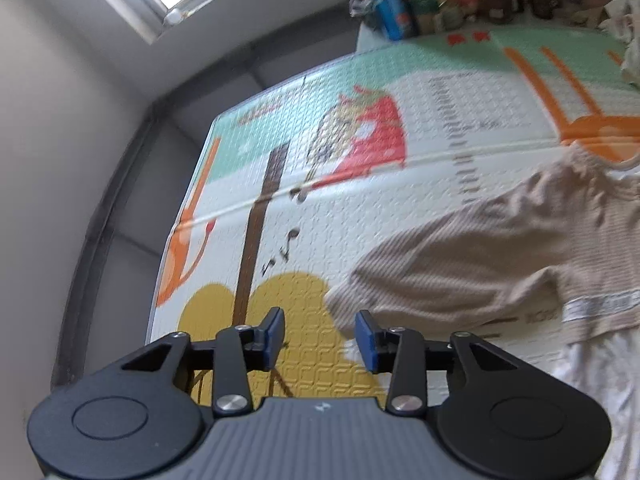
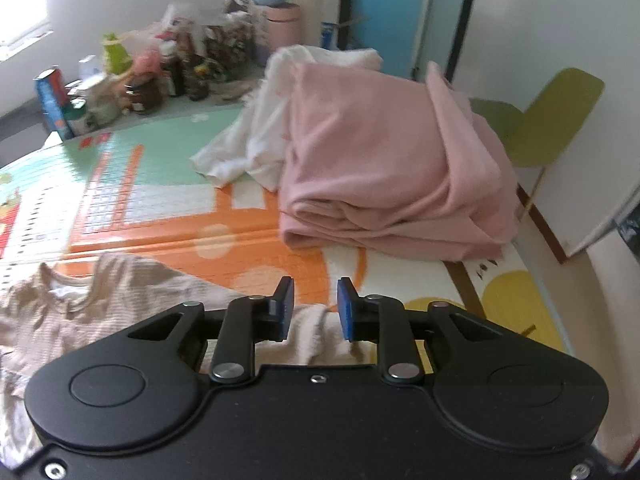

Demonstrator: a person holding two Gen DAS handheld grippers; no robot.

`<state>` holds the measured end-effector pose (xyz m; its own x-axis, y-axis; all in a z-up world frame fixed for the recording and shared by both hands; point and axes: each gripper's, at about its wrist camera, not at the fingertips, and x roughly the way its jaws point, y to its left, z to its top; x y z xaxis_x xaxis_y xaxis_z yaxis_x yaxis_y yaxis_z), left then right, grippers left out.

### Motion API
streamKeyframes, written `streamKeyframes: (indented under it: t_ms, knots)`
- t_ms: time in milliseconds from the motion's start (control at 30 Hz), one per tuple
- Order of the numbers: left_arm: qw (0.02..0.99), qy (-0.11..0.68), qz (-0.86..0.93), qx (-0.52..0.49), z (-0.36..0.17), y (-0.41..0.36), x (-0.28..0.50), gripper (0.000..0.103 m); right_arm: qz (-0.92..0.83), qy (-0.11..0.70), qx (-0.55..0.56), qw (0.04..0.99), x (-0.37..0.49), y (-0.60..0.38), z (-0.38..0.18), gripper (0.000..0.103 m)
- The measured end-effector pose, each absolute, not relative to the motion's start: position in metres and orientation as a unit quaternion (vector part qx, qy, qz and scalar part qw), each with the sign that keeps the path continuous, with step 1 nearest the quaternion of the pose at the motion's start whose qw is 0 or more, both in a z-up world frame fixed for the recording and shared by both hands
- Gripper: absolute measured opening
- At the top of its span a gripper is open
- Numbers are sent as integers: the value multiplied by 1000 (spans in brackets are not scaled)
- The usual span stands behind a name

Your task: Fold clothes

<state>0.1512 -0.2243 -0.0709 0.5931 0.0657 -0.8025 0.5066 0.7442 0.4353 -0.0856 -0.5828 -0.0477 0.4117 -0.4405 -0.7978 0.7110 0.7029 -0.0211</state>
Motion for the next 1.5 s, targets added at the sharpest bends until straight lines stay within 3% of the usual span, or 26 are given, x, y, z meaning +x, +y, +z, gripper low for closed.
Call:
streamKeyframes:
  t_ms: [500,667,1333,1500]
  knots:
    - [822,403,-230,329,-61,-286,104,45,-256,425,138,857,-46,-520,-43,9]
    - [815,405,-253,329,-68,-307,92,38,-236,429,140,861,-29,-506,-49,8]
    - [807,411,-288,312,-97,-354,91,32,-195,445,162,859,26,-478,-86,7]
    - [805,422,-289,301,-107,-361,98,25,-197,446,169,857,32,-481,-96,7]
